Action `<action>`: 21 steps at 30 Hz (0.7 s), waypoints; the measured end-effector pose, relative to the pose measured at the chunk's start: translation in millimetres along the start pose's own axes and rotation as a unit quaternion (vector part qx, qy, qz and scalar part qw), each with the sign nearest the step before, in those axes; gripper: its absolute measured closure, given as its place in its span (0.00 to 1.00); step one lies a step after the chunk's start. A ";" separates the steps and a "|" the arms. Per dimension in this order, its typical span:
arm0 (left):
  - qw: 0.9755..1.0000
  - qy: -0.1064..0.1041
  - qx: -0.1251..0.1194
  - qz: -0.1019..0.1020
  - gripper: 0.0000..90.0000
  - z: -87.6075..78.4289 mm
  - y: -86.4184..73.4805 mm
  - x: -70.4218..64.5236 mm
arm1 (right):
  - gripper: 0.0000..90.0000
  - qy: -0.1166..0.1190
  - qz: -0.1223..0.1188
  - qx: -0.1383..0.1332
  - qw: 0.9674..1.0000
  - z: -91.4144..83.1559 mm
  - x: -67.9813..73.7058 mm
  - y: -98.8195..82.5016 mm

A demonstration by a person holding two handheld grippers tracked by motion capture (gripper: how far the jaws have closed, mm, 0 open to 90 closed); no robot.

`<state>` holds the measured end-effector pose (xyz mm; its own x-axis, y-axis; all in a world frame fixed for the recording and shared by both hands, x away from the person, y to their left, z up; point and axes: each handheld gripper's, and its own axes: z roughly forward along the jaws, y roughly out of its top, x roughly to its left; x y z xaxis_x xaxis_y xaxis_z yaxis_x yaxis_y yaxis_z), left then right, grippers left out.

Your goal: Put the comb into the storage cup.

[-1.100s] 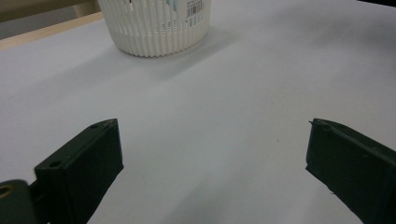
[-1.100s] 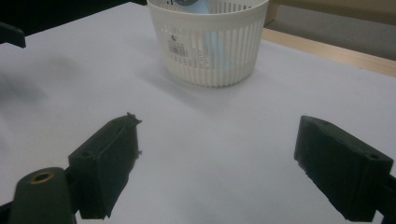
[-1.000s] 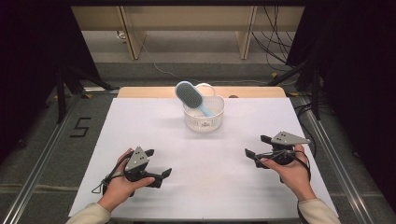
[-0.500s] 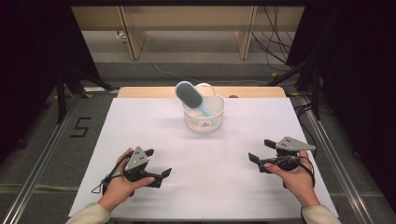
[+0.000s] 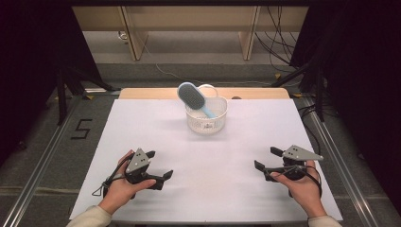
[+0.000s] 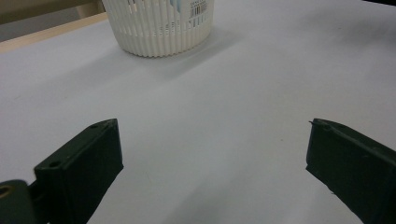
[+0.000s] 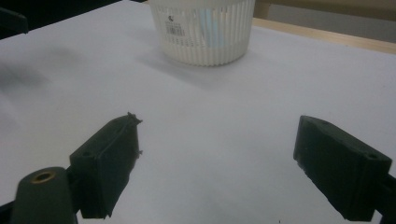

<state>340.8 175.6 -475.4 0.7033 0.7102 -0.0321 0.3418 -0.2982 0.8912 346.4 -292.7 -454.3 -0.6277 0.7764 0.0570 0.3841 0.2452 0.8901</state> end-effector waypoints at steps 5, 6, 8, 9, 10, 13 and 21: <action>1.000 0.000 0.001 0.001 0.03 0.1 0.0 -0.2 | 0.17 -0.002 0.001 0.001 1.000 -3.5 1.7 -4.7; 1.000 0.001 0.001 0.001 0.03 0.3 0.0 -0.2 | 0.17 -0.002 0.001 0.000 1.000 -4.0 1.8 -5.5; 1.000 0.000 0.001 0.001 0.03 0.5 0.0 -0.4 | 0.17 -0.002 0.003 0.001 1.000 -4.6 2.6 -7.1; 1.000 0.000 0.001 0.001 0.03 0.4 0.0 -0.5 | 0.17 -0.001 0.003 0.002 1.000 -4.7 3.0 -7.9; 1.000 0.000 0.001 0.001 0.03 0.3 0.0 -0.4 | 0.17 -0.001 0.003 0.002 1.000 -4.7 3.4 -8.7; 1.000 0.000 0.001 0.000 0.03 0.1 -0.1 0.0 | 0.17 0.000 0.004 0.002 1.000 -5.6 4.6 -11.1; 1.000 0.001 0.000 0.001 0.03 -0.2 0.1 0.2 | 0.17 -0.003 0.005 0.004 1.000 -10.8 6.6 -18.7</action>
<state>340.9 175.8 -475.2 0.7026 0.7110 -0.0298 0.3411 -0.2997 0.8910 327.8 -298.5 -465.7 -0.6206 0.7816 0.0630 0.3955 0.2427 0.8858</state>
